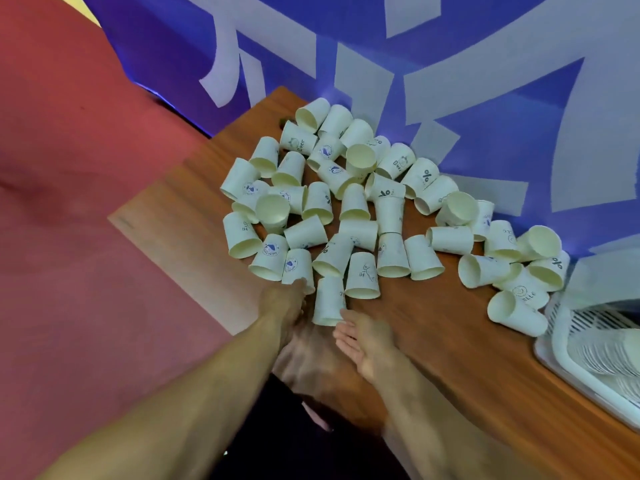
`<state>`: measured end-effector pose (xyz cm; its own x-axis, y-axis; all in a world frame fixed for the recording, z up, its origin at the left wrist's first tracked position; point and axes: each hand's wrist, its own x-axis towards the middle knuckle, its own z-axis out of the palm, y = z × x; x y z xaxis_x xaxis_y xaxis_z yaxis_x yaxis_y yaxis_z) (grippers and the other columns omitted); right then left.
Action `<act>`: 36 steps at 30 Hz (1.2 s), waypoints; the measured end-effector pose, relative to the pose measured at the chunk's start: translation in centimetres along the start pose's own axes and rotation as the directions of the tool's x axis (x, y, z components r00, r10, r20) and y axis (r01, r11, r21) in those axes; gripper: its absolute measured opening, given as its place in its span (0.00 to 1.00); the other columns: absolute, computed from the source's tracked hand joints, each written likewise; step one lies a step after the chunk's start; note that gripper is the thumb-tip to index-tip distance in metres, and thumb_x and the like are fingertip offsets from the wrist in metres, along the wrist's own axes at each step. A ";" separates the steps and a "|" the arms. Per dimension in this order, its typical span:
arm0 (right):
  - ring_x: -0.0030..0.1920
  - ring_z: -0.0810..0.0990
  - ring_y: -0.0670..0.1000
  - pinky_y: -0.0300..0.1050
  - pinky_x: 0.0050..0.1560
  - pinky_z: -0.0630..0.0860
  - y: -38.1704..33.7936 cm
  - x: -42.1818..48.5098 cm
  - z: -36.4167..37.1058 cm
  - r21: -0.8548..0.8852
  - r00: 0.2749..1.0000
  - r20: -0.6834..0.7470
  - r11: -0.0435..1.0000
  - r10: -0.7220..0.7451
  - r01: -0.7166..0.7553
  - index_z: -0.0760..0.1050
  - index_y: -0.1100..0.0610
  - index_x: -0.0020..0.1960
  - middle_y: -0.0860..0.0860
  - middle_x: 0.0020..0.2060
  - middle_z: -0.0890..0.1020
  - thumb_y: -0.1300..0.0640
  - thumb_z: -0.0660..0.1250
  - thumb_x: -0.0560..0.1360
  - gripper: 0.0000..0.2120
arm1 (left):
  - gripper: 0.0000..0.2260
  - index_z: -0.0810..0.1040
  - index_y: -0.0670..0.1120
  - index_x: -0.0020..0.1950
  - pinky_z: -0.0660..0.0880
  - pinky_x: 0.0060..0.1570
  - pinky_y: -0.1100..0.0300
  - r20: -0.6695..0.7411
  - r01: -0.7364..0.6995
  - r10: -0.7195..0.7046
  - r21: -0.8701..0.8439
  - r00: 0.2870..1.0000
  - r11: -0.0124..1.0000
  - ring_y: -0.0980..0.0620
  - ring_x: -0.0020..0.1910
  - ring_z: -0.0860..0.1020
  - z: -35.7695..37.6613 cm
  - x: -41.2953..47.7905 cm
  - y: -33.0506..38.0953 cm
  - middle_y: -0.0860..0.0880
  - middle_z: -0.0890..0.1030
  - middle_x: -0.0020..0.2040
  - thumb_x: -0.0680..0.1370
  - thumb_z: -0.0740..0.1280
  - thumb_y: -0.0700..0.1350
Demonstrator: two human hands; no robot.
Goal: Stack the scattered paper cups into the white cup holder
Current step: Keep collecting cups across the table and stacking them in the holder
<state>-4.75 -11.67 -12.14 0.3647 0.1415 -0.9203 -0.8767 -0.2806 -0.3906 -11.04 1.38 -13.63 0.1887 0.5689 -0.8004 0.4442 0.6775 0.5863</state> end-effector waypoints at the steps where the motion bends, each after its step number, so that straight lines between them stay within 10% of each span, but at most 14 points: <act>1: 0.52 0.80 0.56 0.47 0.54 0.77 0.0 0.7 0.4 0.075 0.998 -0.005 0.996 0.056 -0.055 0.76 0.63 0.56 0.61 0.52 0.80 0.58 0.69 0.76 0.12 | 0.10 0.78 0.39 0.41 0.69 0.27 0.61 0.007 0.071 -0.071 -0.066 0.997 0.995 0.49 0.25 0.71 0.1 0.6 0.2 0.43 0.77 0.31 0.76 0.70 0.45; 5: 0.65 0.75 0.56 0.48 0.68 0.70 -0.4 2.2 1.8 0.320 0.980 0.025 0.927 0.197 -0.195 0.68 0.65 0.68 0.63 0.63 0.76 0.56 0.65 0.78 0.22 | 0.11 0.79 0.39 0.47 0.72 0.30 0.59 -0.003 0.214 -0.220 -0.227 0.975 0.950 0.50 0.28 0.73 0.6 2.3 0.4 0.43 0.79 0.35 0.77 0.70 0.47; 18: 0.52 0.78 0.53 0.47 0.54 0.77 0.0 2.4 2.0 0.551 0.966 -0.148 0.829 0.212 -0.097 0.75 0.67 0.59 0.59 0.56 0.80 0.66 0.66 0.76 0.12 | 0.07 0.79 0.38 0.48 0.77 0.34 0.58 -0.109 0.253 -0.287 -0.249 0.952 0.935 0.48 0.31 0.76 0.4 2.2 -0.5 0.42 0.82 0.38 0.76 0.69 0.42; 21: 0.45 0.80 0.52 0.47 0.53 0.78 0.0 1.5 0.7 0.524 0.965 -0.183 0.849 0.185 -0.063 0.75 0.67 0.60 0.58 0.47 0.81 0.66 0.67 0.75 0.14 | 0.09 0.80 0.36 0.47 0.79 0.44 0.50 -0.169 0.196 -0.232 -0.203 0.958 0.959 0.45 0.34 0.77 0.9 1.1 -1.2 0.40 0.83 0.37 0.73 0.69 0.41; 36: 0.44 0.82 0.51 0.43 0.38 0.76 -1.2 -3.3 -9.8 0.486 0.989 -0.133 0.864 -0.071 0.127 0.77 0.60 0.49 0.58 0.51 0.83 0.66 0.70 0.71 0.08 | 0.07 0.79 0.42 0.41 0.71 0.35 0.58 -0.452 -0.174 0.080 -0.170 0.888 0.970 0.44 0.34 0.75 4.6 -7.9 -5.6 0.45 0.80 0.40 0.72 0.66 0.45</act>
<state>-1.81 -21.11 -8.89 0.4644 0.0336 -0.8850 -0.8639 0.2371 -0.4443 -11.04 -9.06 -11.12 -0.1928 0.7702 -0.6080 0.2487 0.6377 0.7290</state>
